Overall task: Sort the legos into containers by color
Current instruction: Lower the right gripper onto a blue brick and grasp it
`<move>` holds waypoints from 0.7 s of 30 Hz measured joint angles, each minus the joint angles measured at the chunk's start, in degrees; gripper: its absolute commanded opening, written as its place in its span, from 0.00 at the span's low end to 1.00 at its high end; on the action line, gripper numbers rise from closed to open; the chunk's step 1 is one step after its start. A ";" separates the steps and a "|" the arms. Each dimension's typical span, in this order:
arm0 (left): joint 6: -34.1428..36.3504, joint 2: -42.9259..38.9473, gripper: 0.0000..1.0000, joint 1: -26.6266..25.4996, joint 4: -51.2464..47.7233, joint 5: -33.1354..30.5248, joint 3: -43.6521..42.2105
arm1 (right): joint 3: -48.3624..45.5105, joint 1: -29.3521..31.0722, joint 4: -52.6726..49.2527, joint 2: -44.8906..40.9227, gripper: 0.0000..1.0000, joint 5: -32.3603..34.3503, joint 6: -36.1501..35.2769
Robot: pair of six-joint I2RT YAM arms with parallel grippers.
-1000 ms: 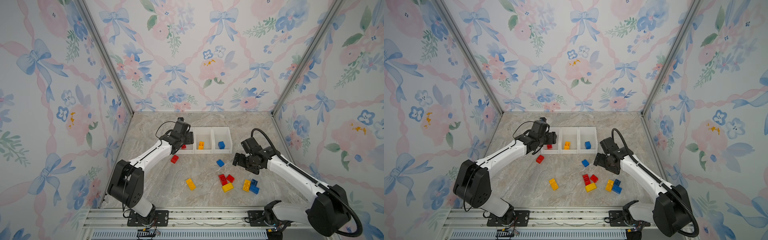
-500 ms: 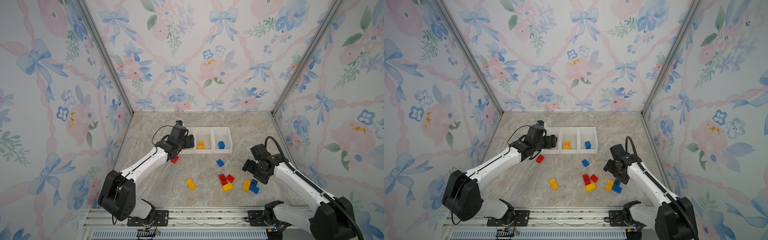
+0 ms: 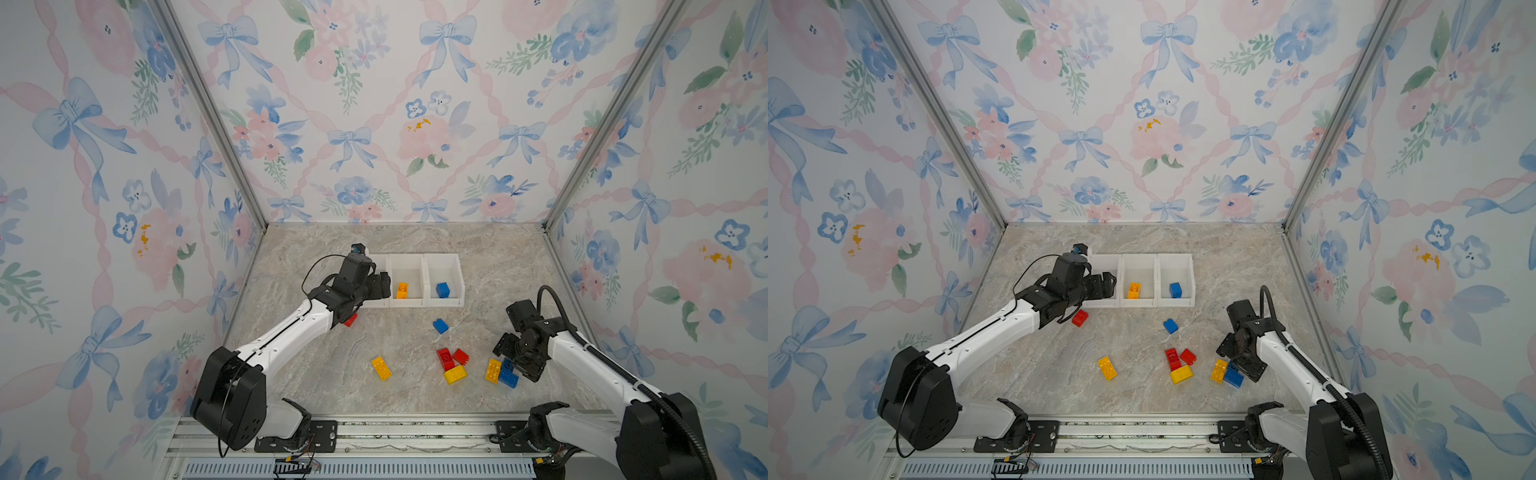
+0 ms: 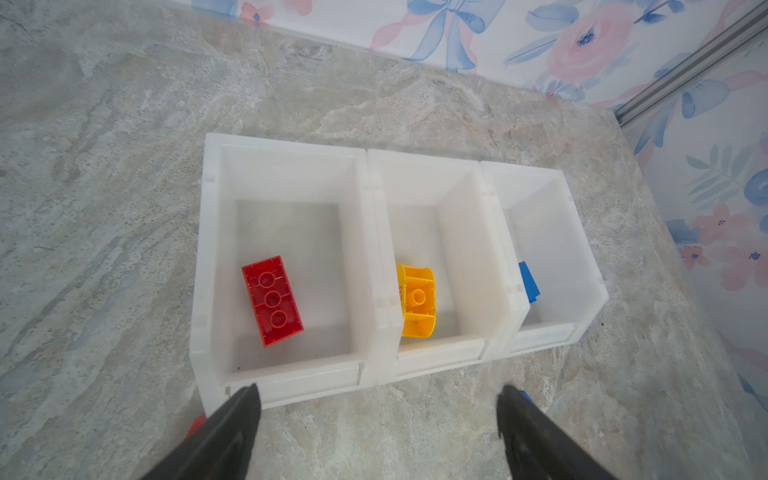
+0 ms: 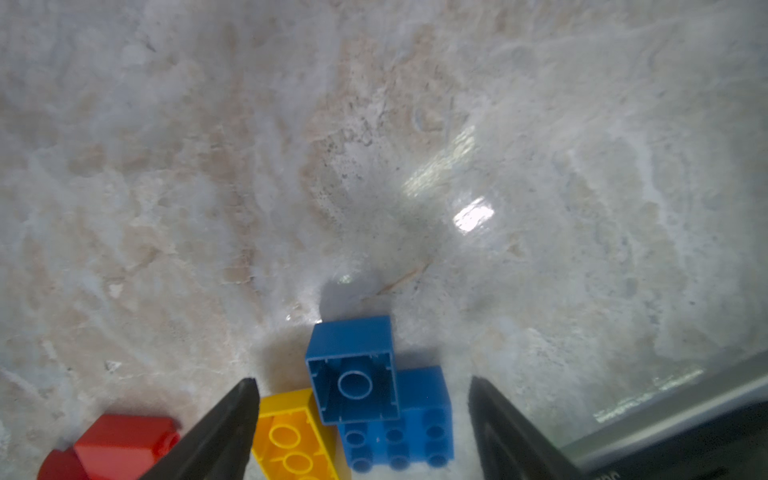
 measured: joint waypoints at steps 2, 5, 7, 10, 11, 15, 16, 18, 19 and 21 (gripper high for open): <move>0.00 -0.24 0.91 0.00 0.22 0.00 -0.17 | -0.09 -0.04 0.66 0.02 0.76 0.13 0.00; 0.00 -0.35 0.92 0.00 0.31 0.00 -0.28 | -0.46 -0.11 1.68 0.42 0.71 0.15 -0.20; 0.00 -0.39 0.92 0.00 0.33 0.00 -0.28 | -0.92 -0.26 2.43 0.79 0.69 0.13 -0.17; 0.00 -0.39 0.92 0.00 0.33 0.00 -0.28 | -1.55 -0.28 3.04 1.11 0.66 0.13 -0.24; 0.00 -0.39 0.92 0.00 0.33 0.00 -0.28 | -1.75 -0.28 3.28 1.31 0.65 0.13 -0.24; 0.00 -0.39 0.93 0.00 0.33 0.00 -0.28 | -2.27 -0.28 4.02 2.08 0.60 0.15 -0.22; 0.00 -0.39 0.93 0.00 0.33 0.00 -0.28 | -2.40 -0.26 4.28 2.16 0.59 0.15 -0.22; 0.00 -0.42 0.93 0.00 0.33 0.00 -0.31 | -2.64 -0.26 4.70 2.29 0.56 0.15 -0.24; 0.00 -0.39 0.93 0.00 0.33 0.00 -0.31 | -2.75 -0.26 4.83 2.38 0.54 0.17 -0.20; 0.00 -0.42 0.93 0.00 0.33 0.00 -0.31 | -2.82 -0.26 5.03 2.47 0.50 0.20 -0.26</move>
